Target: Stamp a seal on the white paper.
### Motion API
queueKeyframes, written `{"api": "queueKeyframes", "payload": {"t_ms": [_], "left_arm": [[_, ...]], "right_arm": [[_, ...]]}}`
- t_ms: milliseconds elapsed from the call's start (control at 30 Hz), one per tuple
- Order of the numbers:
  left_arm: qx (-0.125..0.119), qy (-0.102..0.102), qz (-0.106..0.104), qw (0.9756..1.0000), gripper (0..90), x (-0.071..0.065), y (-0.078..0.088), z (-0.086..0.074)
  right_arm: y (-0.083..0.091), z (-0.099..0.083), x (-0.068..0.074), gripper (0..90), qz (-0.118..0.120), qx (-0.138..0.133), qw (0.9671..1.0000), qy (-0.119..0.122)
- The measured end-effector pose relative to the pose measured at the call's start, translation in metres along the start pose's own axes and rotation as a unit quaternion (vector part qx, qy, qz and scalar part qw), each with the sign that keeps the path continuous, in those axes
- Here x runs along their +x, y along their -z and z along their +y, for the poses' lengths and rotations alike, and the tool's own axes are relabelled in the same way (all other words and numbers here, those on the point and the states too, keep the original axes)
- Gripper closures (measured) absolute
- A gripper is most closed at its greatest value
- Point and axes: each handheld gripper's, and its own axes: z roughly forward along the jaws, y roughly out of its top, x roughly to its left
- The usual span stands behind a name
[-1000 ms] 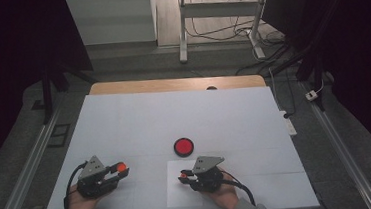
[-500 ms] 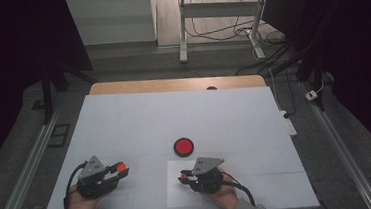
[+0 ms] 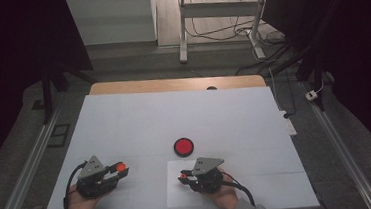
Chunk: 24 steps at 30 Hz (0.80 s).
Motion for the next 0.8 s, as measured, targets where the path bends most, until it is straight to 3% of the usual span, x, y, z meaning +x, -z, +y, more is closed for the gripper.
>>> {"api": "queueKeyframes", "payload": {"t_ms": [400, 467, 567, 667, 800], "left_arm": [[0.0, 0.0, 0.001, 1.0, 65.0, 0.001, 0.0, 0.0], [0.0, -0.001, 0.0, 1.0, 64.9, 0.001, -0.001, 0.0], [0.001, -0.001, -0.001, 1.0, 64.9, 0.002, -0.001, 0.0], [0.002, -0.002, -0.001, 1.0, 65.0, 0.002, -0.002, 0.0], [0.002, -0.003, -0.002, 1.0, 64.9, 0.001, -0.002, 0.0]], "right_arm": [[0.001, 0.001, -0.004, 72.3, 0.003, -0.002, 0.9999, -0.017], [0.007, 0.002, -0.008, 72.3, 0.001, -0.024, 0.9993, -0.03], [0.022, 0.008, -0.018, 72.3, 0.005, -0.068, 0.995, -0.072], [0.03, 0.008, -0.024, 72.3, 0.008, -0.082, 0.9921, -0.094], [0.031, 0.008, -0.025, 72.3, 0.004, -0.083, 0.9921, -0.095]]}}
